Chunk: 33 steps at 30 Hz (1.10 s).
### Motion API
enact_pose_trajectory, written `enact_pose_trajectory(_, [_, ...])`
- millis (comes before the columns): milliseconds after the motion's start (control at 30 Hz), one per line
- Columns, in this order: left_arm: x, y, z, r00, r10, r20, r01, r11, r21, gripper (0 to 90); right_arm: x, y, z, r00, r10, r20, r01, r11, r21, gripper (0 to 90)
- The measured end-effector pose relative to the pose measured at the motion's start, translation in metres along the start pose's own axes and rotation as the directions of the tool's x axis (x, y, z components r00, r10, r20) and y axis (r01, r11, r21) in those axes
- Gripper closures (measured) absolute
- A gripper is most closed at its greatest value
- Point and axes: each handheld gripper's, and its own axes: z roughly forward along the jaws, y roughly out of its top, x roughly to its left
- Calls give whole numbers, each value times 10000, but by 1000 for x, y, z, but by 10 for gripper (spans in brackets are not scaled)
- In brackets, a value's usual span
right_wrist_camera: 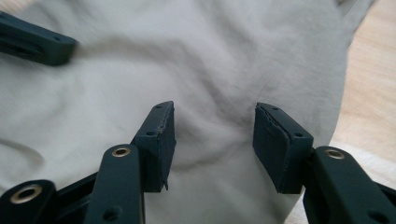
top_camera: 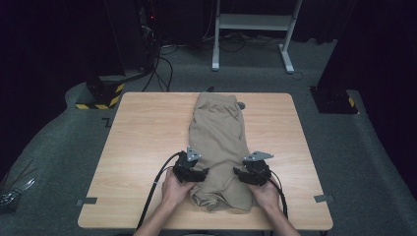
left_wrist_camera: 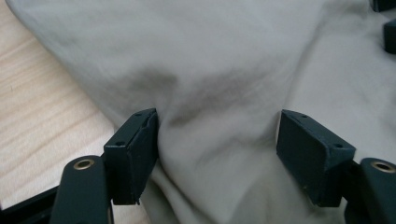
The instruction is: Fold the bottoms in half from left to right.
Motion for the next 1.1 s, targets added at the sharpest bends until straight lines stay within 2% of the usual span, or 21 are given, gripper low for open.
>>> enact_pose_trajectory(67, [-2,-3,-1,10000,59,-27,-59,10000,20,313,3,-5,2,9996,-264,34,263,9994,233,516])
enact_pose_trajectory(200, [-9,-9,-9,9999,152,-11,-152,9999,67,346,10,-14,-5,9987,-503,34,502,9986,175,524])
enact_pose_trajectory(400, [-19,-31,-30,9990,353,271,-356,9993,88,351,27,-29,-21,9941,-967,-482,980,9949,243,541])
enact_pose_trajectory(467, [-17,-33,-35,9984,449,339,-447,9990,-61,356,29,-31,-25,9924,-1111,-538,1114,9938,32,565])
enact_pose_trajectory(533, [-11,-29,-36,9991,304,292,-291,9987,-430,358,23,-26,-28,9953,-843,-479,829,9960,-322,582])
enact_pose_trajectory(667, [5,-12,-28,9997,-197,164,209,9970,-739,352,0,1,-27,9988,120,-474,-163,9957,-913,614])
enact_pose_trajectory(733, [10,-5,-21,9995,-301,77,305,9975,-630,350,-13,16,-21,9966,683,-459,-728,9917,-1063,622])
enact_pose_trajectory(767, [11,-3,-18,9996,-288,29,290,9977,-611,349,-21,25,-16,9928,1091,-490,-1139,9875,-1092,621])
enact_pose_trajectory(867, [12,-1,-8,9996,-261,-76,257,9988,-405,349,-33,42,0,9879,1529,-245,-1545,9835,-938,615])
enact_pose_trajectory(933, [10,-2,-4,9998,-83,-199,79,9997,-223,350,-39,51,13,9848,1734,-51,-1733,9822,-719,611])
enact_pose_trajectory(1033, [7,-7,-3,9997,47,-259,-53,9997,-218,349,-42,57,32,9820,1884,131,-1879,9817,-303,613])
enact_pose_trajectory(1100, [7,-9,-4,9998,-19,-193,13,9996,-293,348,-43,58,41,9832,1819,157,-1818,9833,-62,659])
